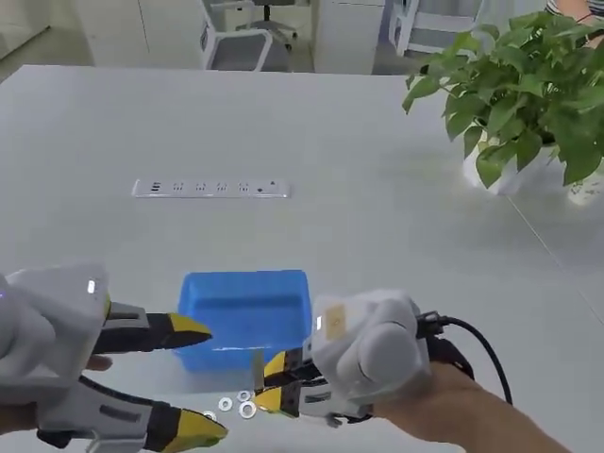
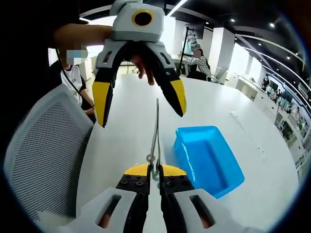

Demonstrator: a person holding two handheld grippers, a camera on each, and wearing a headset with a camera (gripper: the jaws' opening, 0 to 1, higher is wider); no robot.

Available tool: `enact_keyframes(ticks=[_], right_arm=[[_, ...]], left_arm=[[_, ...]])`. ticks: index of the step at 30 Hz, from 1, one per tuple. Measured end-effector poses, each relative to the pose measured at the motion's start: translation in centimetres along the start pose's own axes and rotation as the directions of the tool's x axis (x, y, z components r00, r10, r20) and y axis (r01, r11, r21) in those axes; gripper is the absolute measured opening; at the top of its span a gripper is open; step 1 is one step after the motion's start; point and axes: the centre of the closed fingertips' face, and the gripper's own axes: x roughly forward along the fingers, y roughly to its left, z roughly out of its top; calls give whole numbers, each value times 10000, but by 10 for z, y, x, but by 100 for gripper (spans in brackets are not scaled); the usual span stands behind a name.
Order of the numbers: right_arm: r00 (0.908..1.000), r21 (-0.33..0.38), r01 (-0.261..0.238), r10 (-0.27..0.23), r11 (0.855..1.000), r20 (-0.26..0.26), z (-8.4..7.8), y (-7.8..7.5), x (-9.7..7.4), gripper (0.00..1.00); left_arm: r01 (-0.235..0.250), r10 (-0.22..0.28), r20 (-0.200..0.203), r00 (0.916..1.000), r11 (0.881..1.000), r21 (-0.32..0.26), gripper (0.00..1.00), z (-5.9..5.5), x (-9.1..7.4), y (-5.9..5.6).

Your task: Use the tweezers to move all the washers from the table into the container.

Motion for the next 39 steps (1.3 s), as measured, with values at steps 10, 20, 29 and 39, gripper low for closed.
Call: enact_keyframes(ticks=[10,20,29,39], right_arm=[[9999,-119,62,-60,9999,117,8,-12,-6,7],[9996,-325,200,-194,9993,204,13,-32,-11,7],[9993,-525,245,-230,9983,292,16,-54,-13,7],[9990,-395,235,-219,9989,389,10,-76,-7,7]], left_arm=[[-641,659,241,9975,9956,-677,78,-9,-11,2],[-1088,1129,349,9930,9887,-1031,90,-17,-15,3],[-1385,1462,597,9874,9833,-1182,98,-17,-19,7],[-1574,1657,585,9844,9795,-1261,99,-21,-22,11]])
